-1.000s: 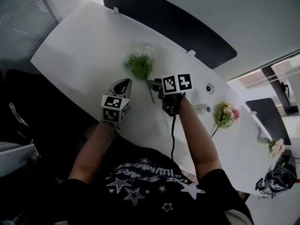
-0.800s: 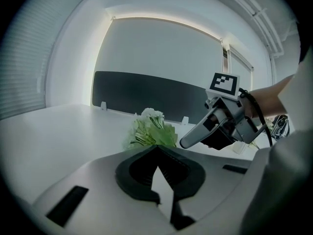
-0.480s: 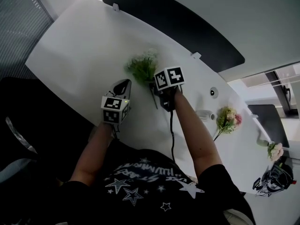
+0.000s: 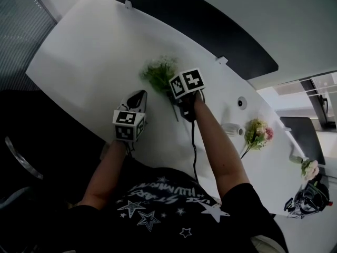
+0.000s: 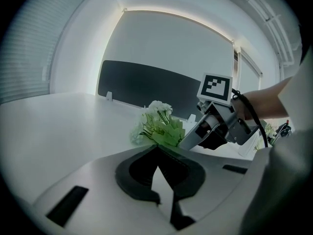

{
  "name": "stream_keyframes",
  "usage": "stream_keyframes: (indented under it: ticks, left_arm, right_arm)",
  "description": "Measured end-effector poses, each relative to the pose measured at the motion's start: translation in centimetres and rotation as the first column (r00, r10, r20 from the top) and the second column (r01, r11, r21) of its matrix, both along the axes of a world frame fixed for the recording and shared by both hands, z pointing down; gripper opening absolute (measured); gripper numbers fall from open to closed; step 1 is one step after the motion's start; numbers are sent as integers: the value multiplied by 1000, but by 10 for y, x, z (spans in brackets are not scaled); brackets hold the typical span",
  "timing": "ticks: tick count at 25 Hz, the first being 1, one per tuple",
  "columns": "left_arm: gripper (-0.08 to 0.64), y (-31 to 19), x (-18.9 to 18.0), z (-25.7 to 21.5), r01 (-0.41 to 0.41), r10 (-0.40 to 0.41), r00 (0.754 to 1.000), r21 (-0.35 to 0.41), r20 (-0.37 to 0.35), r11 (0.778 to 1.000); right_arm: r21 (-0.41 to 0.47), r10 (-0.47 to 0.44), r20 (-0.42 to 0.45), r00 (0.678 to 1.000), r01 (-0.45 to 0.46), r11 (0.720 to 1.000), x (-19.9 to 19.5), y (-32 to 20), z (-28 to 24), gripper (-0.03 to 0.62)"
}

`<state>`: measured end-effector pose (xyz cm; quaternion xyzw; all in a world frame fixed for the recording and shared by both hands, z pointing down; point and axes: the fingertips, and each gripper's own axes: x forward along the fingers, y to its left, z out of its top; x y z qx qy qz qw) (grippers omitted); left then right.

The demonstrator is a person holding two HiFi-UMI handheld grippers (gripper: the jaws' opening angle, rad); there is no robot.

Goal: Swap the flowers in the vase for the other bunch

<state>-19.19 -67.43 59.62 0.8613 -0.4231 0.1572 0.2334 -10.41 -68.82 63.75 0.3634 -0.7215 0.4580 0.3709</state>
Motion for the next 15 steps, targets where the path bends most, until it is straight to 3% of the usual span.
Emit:
stream_keyframes:
  ticks: [3, 9, 15]
  left_arm:
    - [6, 2, 4, 1, -15, 15, 1000, 0, -3, 1000]
    - [6, 6, 9, 0, -44, 44, 999, 9, -4, 999]
    - [6, 18, 22, -12, -87, 86, 996, 52, 24, 995]
  right_arm:
    - [6, 6, 17, 1000, -6, 1000, 0, 0, 0, 97]
    - [42, 120, 163, 979, -128, 991, -5, 7, -17, 71]
    - [125, 200, 338, 920, -255, 959, 8, 18, -62, 64]
